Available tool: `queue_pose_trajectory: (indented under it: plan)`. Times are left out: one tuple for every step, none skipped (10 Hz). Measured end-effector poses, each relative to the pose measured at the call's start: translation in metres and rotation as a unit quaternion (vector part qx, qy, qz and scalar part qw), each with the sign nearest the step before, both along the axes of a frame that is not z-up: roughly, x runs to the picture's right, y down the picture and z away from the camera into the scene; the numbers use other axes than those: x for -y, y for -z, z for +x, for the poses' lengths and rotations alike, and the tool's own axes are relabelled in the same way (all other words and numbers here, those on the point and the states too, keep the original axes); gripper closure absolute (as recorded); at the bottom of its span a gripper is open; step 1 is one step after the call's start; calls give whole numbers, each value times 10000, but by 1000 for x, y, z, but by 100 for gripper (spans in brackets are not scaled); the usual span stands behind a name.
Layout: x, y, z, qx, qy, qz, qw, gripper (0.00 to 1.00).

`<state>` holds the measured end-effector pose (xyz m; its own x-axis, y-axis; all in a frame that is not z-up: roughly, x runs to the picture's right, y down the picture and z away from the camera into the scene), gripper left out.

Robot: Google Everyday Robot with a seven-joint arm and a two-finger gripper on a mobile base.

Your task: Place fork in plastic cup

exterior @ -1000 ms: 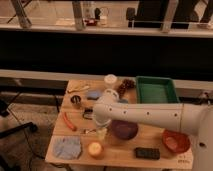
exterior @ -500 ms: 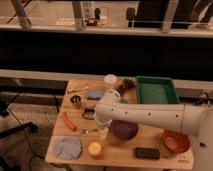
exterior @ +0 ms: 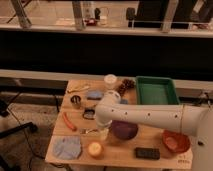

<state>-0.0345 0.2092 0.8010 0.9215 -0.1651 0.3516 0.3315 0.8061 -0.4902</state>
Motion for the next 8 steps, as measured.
queue_pose_trajectory:
  plan:
    - [-1,-2,1,-24,1,-9,10000,20]
    - [-3,-3,1,-36,6,-23,10000,20]
    - [-4,-5,2,-51,11,-35,10000,20]
    - [-6,-7,3,-70,8,-50,10000,20]
    - [-7,-9,5,-98,3,-64,9999,20]
    - [-9,-12,7,-123,-11,-86,9999,20]
    - [-10,-13,9,-147,-15,-104,9998,20]
    - [-11,-15,9,-163,-19,-119,9998,20]
